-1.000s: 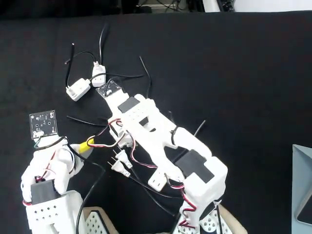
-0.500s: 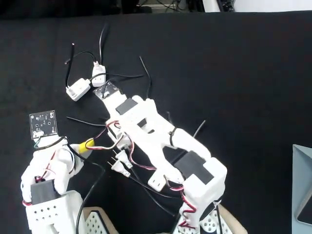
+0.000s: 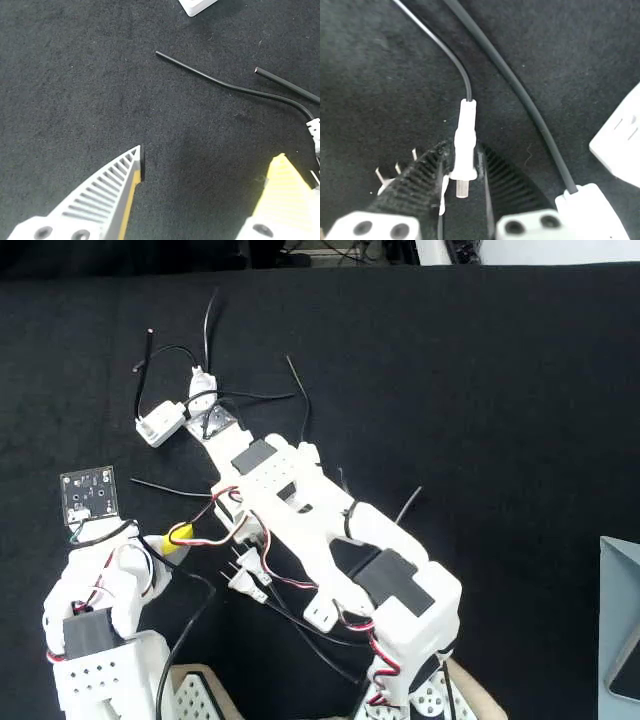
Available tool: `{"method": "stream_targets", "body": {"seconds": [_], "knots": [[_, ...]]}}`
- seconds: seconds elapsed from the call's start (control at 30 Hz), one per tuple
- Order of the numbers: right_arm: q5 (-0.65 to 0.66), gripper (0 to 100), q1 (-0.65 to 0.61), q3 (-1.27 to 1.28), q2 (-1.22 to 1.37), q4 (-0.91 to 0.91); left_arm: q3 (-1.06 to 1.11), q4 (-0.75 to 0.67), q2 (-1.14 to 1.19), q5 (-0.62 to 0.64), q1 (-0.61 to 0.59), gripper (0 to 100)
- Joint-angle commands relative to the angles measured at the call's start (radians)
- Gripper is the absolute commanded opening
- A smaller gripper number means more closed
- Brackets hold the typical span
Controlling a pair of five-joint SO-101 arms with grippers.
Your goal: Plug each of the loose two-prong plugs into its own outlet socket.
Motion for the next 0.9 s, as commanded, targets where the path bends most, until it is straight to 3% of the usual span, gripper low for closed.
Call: {"method": "stream_targets", "body": {"seconds": [0.0, 0.37, 0.73, 0.87], "knots": [[-0.003, 1.3, -0.026, 0.005, -0.015, -0.015, -0.005, -0.014, -0.006, -0.002, -0.005, 38], [-0.011, 1.2, -0.025, -0.028, -0.041, 0.034, -0.005, -0.014, -0.006, -0.002, -0.007, 38], [-0.037, 1.2, 0.075, 0.087, -0.484, 0.052, -0.151, -0.012, -0.006, 0.009, -0.001, 38], [-0.034, 1.2, 0.072, 0.216, -0.696, -0.018, -0.209, -0.017, -0.006, 0.098, 0.001, 38]]}}
